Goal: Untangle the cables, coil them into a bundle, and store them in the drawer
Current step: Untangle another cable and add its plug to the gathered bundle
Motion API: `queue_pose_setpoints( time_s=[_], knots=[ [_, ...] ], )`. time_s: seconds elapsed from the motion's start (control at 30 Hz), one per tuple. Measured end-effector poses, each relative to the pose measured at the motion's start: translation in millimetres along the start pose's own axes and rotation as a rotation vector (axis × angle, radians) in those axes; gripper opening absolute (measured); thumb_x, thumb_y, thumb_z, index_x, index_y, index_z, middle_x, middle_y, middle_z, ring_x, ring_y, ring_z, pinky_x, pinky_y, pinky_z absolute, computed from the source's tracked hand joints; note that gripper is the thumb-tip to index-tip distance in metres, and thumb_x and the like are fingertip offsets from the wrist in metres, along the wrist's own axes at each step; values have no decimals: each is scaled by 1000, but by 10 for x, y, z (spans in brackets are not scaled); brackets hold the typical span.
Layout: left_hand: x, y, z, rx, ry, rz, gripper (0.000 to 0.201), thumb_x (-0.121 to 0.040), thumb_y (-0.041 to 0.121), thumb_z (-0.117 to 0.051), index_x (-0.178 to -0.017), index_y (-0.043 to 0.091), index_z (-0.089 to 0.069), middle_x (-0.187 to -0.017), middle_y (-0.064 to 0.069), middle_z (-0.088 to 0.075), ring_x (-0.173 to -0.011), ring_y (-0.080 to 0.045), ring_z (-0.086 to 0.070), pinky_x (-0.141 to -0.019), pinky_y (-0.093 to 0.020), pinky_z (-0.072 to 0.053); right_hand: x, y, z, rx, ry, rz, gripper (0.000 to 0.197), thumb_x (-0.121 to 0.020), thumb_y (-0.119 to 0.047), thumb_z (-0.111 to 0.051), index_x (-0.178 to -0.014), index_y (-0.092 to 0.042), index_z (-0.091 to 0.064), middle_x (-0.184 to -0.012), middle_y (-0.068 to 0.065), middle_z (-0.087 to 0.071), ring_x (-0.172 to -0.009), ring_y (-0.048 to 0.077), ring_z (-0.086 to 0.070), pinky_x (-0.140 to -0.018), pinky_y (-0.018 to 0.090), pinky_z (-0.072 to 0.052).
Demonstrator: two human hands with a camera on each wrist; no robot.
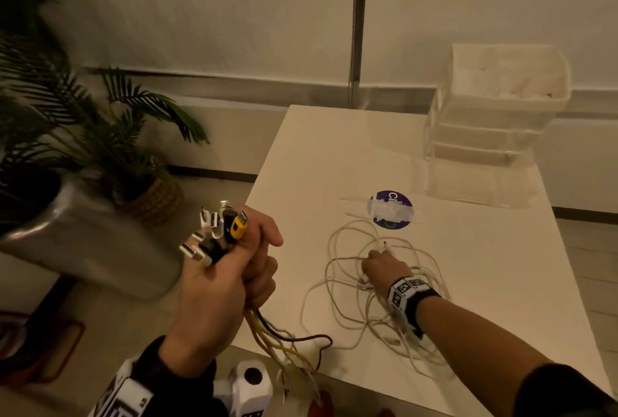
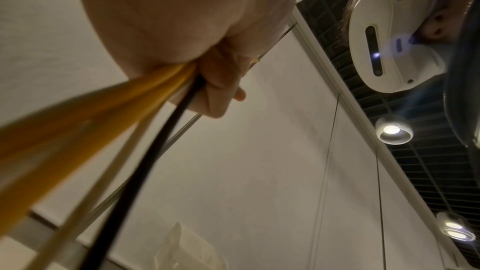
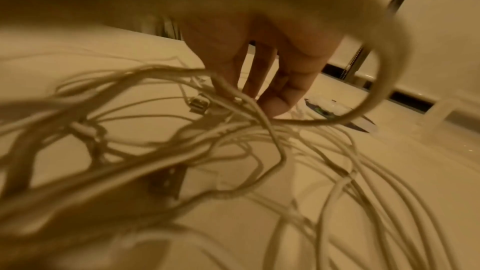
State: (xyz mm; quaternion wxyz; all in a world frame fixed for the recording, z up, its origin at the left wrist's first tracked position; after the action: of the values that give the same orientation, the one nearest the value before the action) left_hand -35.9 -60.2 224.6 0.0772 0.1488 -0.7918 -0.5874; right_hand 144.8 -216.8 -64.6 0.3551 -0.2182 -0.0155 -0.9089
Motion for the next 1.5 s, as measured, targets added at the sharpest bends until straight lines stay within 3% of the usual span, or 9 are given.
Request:
queue_pose_setpoints(
  time_s=[0.17,0.37,0.5,0.67,0.83,1.07,1.27,1.4,1.5],
  knots=[
    [30,-10,119,28,73,8,53,-75,56,-75,-79,6,-58,-51,4,-26,-38,-6,-21,-41,-14,-25,42,118,155,-139,110,21,15,-94,-15,-46,-103,-14,-59,-107,7,-58,-106,29,-51,-80,39,-47],
    [-91,8,53,58,22,-11,47,-76,55,-74,-77,10,-59,-50,7,-28,-38,-5,-21,-40,-14,-24,289,471,1284,-878,665,-130,14,-96,-11,-53,-98,-10,-66,-93,5,-69,-89,23,-62,-75,28,-42],
    [-276,34,-83,36,-36,-43,49,-79,54,-70,-86,7,-61,-52,4,-27,-41,-8,-19,-41,-16,-23,589,543,2119,-1287,905,-131,10,-95,-13,-54,-91,-14,-63,-78,4,-70,-79,19,-67,-81,37,-53],
    [-520,70,-230,-40,-83,-38,44,-99,49,-48,-105,9,-65,-57,-3,-27,-44,-13,-21,-43,-21,-23,1106,322,2777,-1698,867,-73,15,-97,-17,-51,-86,-10,-58,-62,5,-52,-44,17,-43,-44,28,-43],
    [-661,117,-421,-63,-149,-2,46,-94,47,-42,-110,11,-66,-64,-7,-19,-51,-18,-11,-47,-28,-11,1564,-1,2904,-2094,526,85,14,-92,-15,-49,-90,-9,-62,-67,5,-51,-47,14,-37,-47,26,-35],
    [-704,100,-728,107,-282,82,55,-88,58,-53,-111,10,-67,-70,-10,-14,-50,-17,-9,-44,-26,-11,2143,-796,2763,-1517,667,212,25,-91,-2,-57,-96,-18,-75,-65,11,-64,-58,21,-59,-59,24,-50],
    [-643,-8,-925,104,-379,92,69,-80,64,-50,-117,10,-69,-66,-14,-43,-54,-20,-37,-43,-23,-39,2121,-918,2585,-1571,829,119,7,-85,-1,-66,-89,-5,-70,-71,16,-70,-60,27,-68,-58,29,-54],
    [-602,-112,-964,18,-341,91,75,-70,70,-69,-105,4,-68,-83,-23,-51,-60,-22,-41,-48,-27,-31,2110,-905,2576,-1544,906,128,8,-84,0,-67,-86,-6,-72,-83,8,-72,-59,23,-64,-56,31,-54],
    [-561,-124,-963,-51,-275,57,62,-79,68,-61,-96,9,-71,-81,-27,-58,-65,-32,-47,-51,-28,-37,2101,-913,2561,-1489,932,159,9,-84,2,-67,-82,-6,-71,-90,2,-72,-59,23,-64,-55,31,-52]
  ],
)
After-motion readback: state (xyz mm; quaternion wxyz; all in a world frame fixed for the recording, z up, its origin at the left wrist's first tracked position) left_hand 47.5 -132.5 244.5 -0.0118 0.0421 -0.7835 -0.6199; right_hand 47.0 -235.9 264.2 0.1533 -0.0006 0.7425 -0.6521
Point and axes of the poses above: each hand's wrist, its own x-axis away from the middle knuckle, its own z-axis out of the back of the hand, y = z × x, the point moved 5 cm from there along -x, towards the middle knuckle
